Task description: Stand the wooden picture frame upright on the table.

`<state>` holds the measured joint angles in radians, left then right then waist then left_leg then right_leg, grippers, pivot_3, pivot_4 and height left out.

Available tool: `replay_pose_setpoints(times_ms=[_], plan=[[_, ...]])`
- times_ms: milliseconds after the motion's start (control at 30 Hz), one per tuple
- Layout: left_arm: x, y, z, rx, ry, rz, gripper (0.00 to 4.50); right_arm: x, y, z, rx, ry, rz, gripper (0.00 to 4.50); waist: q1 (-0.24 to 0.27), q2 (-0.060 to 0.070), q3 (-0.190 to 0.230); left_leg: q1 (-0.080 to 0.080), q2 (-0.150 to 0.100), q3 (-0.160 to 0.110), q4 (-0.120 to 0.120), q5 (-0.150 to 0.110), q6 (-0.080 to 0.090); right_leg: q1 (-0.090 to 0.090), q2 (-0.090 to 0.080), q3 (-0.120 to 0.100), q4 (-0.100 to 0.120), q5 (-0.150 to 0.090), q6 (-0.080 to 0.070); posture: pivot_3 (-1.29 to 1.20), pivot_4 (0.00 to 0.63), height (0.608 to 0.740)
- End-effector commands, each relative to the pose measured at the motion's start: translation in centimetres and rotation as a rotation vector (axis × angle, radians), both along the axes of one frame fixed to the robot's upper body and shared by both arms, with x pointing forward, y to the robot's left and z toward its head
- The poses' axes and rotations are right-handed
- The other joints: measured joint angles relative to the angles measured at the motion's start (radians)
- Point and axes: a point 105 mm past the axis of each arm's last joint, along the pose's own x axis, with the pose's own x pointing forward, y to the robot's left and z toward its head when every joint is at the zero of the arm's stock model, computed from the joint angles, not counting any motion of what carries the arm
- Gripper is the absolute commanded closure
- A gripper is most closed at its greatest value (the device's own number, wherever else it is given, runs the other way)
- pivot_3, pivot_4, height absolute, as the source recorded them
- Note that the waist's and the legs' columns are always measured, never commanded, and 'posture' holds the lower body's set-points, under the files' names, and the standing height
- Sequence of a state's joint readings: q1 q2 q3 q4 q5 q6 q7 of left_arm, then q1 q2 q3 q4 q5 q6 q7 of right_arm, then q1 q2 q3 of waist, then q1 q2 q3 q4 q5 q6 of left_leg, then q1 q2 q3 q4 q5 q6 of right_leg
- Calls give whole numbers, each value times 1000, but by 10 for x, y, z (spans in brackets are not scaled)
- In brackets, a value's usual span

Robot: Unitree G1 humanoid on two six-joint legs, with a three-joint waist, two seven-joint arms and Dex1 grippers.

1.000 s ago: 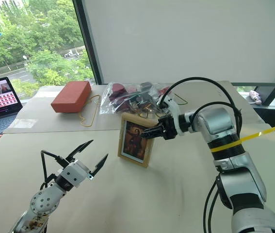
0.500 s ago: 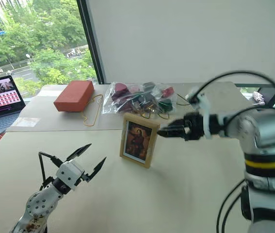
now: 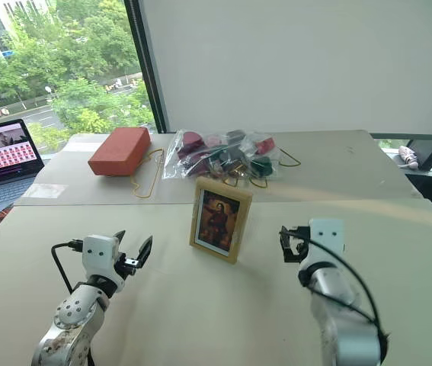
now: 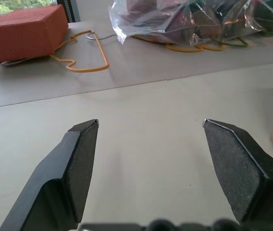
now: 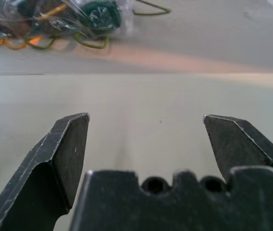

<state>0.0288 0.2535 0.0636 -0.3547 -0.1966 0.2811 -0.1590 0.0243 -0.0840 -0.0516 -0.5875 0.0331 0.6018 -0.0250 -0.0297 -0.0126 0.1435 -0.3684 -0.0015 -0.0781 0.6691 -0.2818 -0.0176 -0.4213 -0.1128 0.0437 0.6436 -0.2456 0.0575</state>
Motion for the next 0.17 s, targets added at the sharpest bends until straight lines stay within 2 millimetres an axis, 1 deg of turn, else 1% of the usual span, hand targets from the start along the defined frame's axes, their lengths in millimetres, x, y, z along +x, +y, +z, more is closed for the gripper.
replay_pose_setpoints(times_ms=[33,167], plan=[[3,-1,5,11,-26,-15,787,4,2,11,-43,-122,-3,95,-10,0,0,0,0,0,0,0,0,0,0,0,0,0,0,0,150,740],[4,-4,6,-10,-21,-34,787,6,-3,9,-69,-135,-16,95,-14,0,0,0,0,-1,-1,0,-1,0,1,0,0,0,-1,0,150,740]])
